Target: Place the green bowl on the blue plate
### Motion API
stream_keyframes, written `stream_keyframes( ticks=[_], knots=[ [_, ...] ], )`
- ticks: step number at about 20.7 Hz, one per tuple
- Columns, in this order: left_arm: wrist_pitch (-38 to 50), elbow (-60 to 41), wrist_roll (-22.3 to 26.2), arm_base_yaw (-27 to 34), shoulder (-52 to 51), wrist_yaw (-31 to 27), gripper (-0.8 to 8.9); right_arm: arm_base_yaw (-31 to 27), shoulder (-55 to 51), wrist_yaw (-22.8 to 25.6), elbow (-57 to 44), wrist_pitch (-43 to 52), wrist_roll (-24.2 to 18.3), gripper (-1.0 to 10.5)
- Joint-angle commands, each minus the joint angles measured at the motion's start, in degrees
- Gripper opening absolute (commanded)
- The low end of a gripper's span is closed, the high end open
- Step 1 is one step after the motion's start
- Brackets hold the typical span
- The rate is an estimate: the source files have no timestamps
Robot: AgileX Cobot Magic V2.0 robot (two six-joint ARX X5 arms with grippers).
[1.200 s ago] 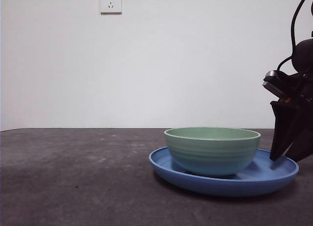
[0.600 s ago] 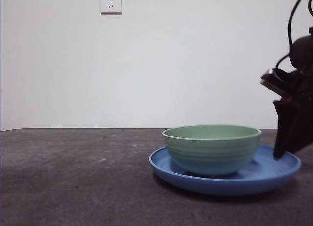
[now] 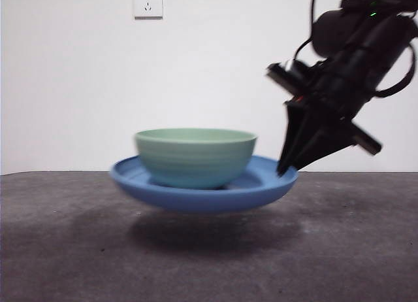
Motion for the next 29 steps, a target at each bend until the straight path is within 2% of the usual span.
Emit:
stream_keyframes(
  ticks=[1, 6, 9, 12, 15, 19, 24, 29],
  knots=[
    [0.8, 0.3, -0.2, -0.2, 0.2, 0.0, 6.57, 2.3, 3.5, -0.2, 1.1, 0.7, 1.9, 0.1],
    [0.8, 0.3, -0.2, -0.2, 0.2, 0.0, 6.57, 4.6, 6.7, 4.4, 1.1, 1.0, 1.8, 0.1],
    [0.9, 0.3, -0.2, -0.2, 0.2, 0.0, 6.57, 4.7, 6.7, 4.1, 1.1, 1.9, 1.8, 0.2],
    [0.9, 0.3, -0.2, -0.2, 0.2, 0.0, 6.57, 4.7, 6.6, 4.1, 1.1, 2.3, 1.7, 1.8],
    [0.9, 0.4, -0.2, -0.2, 0.2, 0.0, 6.57, 4.6, 5.0, 5.4, 2.0, 2.2, 1.3, 2.2],
    [0.9, 0.4, -0.2, -0.2, 0.2, 0.0, 6.57, 4.2, -2.4, 7.1, 4.1, -1.0, -0.4, 2.3],
    [0.9, 0.4, -0.2, -0.2, 0.2, 0.0, 6.57, 4.2, -18.3, 7.7, 4.2, -8.5, -5.1, 4.6],
    [0.9, 0.4, -0.2, -0.2, 0.2, 0.0, 6.57, 4.7, -32.6, 12.7, 4.2, -15.3, -6.4, 6.2]
  ],
)
